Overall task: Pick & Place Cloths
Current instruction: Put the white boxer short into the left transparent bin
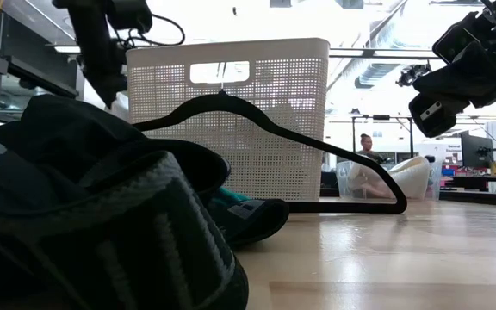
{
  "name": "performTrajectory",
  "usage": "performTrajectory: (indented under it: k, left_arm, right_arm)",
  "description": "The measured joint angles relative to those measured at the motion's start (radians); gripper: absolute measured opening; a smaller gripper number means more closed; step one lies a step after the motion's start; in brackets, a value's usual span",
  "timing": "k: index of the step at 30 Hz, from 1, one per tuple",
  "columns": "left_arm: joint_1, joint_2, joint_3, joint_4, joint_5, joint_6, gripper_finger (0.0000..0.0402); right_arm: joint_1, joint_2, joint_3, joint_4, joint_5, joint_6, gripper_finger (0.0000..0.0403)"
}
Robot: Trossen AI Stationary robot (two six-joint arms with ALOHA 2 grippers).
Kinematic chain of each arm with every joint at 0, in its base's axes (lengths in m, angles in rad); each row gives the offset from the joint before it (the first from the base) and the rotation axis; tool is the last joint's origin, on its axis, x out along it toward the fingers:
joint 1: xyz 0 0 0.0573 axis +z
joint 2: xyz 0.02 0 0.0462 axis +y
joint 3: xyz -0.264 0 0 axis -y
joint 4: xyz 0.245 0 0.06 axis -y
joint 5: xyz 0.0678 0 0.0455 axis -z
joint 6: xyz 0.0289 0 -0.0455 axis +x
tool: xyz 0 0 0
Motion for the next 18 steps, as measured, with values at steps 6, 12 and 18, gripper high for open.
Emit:
performTrajectory:
  k: [6, 12, 18]
  left_arm:
    - [0.195, 0.025, 0.0, 0.124, 0.206, -0.007, 0.0]
    - [0.291, 0.104, 0.0, 0.192, 0.318, -0.039, 0.0]
    - [0.313, 0.204, 0.001, 0.228, 0.347, -0.114, 0.0]
  right_arm:
    - [0.0, 0.0, 0.0, 0.0, 0.0, 0.0, 0.0003]
    - [0.0, 0.0, 0.0, 0.0, 0.0, 0.0, 0.0003]
    - [0.0, 0.0, 0.0, 0.0, 0.0, 0.0, 0.0003]
